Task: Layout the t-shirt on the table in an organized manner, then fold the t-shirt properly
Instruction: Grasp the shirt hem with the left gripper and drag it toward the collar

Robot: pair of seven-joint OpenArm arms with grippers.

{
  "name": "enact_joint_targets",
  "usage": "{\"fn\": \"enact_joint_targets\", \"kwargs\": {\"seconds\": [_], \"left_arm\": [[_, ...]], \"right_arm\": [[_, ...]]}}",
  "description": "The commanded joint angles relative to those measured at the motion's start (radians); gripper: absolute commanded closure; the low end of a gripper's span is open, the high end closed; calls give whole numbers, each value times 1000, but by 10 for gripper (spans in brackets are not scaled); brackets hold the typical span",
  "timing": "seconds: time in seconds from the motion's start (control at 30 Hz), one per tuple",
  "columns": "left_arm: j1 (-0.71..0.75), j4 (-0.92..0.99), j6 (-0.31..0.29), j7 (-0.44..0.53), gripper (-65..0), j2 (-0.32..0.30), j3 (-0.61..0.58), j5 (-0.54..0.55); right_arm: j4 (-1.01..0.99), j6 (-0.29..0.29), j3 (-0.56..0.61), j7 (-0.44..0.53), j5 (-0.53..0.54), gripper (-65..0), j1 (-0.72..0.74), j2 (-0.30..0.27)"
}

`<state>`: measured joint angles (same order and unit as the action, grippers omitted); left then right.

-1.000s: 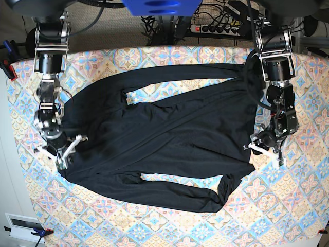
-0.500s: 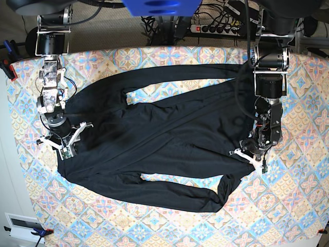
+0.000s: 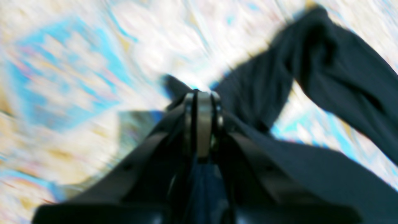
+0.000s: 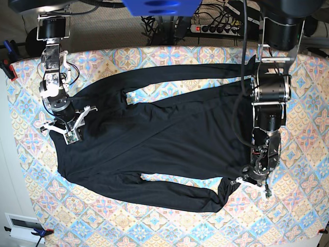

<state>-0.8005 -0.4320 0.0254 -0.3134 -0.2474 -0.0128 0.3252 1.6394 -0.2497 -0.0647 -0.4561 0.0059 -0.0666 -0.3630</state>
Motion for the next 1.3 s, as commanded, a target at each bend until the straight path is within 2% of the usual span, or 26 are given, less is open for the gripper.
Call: {"fn": "enact_joint_targets", "kwargs": {"seconds": [0.0, 0.2, 0.47, 0.57, 0.67, 0.73, 0.8, 0.9, 1.07, 1.13, 1.27], "left_arm": [[-58, -1, -6, 41, -1, -5, 1, -19], [-139, 22, -6, 96, -2, -19, 6, -120], [-164, 22, -6, 98, -11, -56, 7, -125], [-155, 26, 8, 86, -94, -57, 1, -128], [-125, 20, 72, 21, -212, -68, 1, -127], [-115, 20, 66, -19, -276, -73, 3, -117], [-78, -8, 55, -46, -299, -73, 7, -114], [37, -164, 52, -140, -299, -82, 7, -64], [332, -615, 60, -363, -299, -140, 21, 121], [447, -762, 60, -419, -299, -146, 75, 167], [633, -977, 60, -528, -299, -126, 221, 193]], "right_arm": [[32, 8, -8, 23, 3, -133, 9, -14], [48, 8, -45, 23, 3, -133, -17, -14], [69, 8, -40, 21, 3, -133, -19, -14], [69, 8, -36, 21, 3, -133, -19, -14], [69, 8, -34, 21, 3, -133, -19, -14], [69, 8, -34, 21, 3, -133, -26, -14], [71, 8, -34, 21, 3, -133, -48, -14], [71, 8, -34, 21, 3, -133, -68, -14], [69, 8, -34, 21, 3, -133, -68, -14], [69, 8, -34, 21, 3, -133, -68, -14], [68, 8, -34, 21, 3, -133, -68, -14]]}}
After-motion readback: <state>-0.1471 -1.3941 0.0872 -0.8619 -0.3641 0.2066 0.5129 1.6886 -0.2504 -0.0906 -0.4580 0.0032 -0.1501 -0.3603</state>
